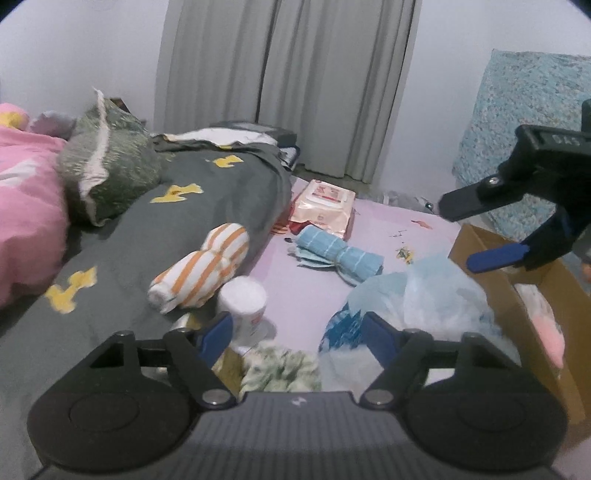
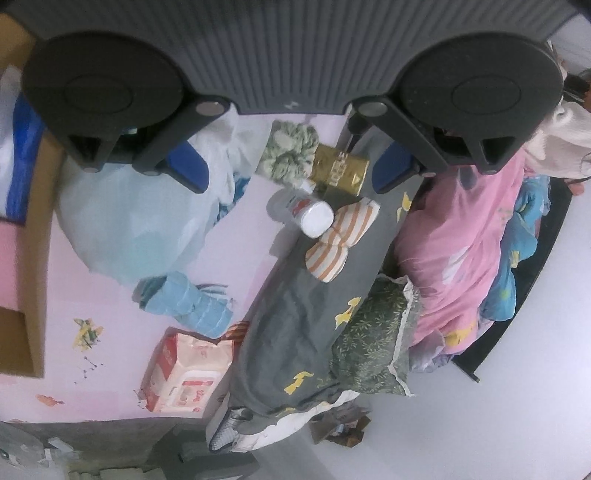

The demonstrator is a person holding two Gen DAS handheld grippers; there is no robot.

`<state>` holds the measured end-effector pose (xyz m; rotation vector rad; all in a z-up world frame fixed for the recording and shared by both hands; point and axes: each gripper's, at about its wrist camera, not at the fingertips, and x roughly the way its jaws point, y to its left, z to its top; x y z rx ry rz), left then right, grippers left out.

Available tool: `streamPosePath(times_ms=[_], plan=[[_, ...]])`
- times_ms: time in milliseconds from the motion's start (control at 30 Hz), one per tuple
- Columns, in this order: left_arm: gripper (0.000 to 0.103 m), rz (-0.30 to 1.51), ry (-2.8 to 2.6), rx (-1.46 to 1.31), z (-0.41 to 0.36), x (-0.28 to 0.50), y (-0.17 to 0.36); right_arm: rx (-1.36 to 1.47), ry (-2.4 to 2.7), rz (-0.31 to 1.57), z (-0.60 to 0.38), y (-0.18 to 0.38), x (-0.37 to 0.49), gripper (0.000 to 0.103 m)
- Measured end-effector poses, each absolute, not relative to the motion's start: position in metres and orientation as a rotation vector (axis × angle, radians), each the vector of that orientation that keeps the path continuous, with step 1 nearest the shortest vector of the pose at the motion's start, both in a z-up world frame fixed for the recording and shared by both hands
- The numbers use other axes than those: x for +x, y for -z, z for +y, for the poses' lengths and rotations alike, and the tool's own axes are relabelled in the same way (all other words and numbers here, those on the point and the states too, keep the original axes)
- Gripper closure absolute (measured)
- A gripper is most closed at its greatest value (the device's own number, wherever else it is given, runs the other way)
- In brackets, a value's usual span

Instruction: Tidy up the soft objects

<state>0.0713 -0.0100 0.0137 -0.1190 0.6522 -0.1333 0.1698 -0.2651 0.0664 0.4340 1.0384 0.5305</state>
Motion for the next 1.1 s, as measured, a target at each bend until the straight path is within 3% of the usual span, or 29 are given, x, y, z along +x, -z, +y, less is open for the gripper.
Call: streamPosePath(times_ms=[367,500,667,800,967,1100], plan=[[0.033,0.913,0.173,-0.299,-0.05,0.236,-0.003,0.476,-0.503,1.113,-0.275,-0.03,0.321,0.011],[0.035,1.03,0.171,-0.365,-0.057,0.278,0.024,0.517,-0.479,1.178,-0.279,0.01,0.372,0.022],[0.041,1.122,0.152,-0.426,-0.063,0.313,0.051,0.503,-0.459,1.256,-0.277,0.056,0.405,0.043],[0.044,1.147,0.131,-0.429,-0.068,0.328,0.063,0.491,-0.454,1.277,-0.275,0.08,0.417,0.049],[0.062,1.186,0.123,-0.457,-0.071,0.339,0.075,0.482,-0.48,1.286,-0.273,0.093,0.425,0.052],[0.064,1.186,0.123,-0.494,-0.071,0.344,0.083,0.447,-0.501,1.297,-0.269,0.097,0.425,0.055]])
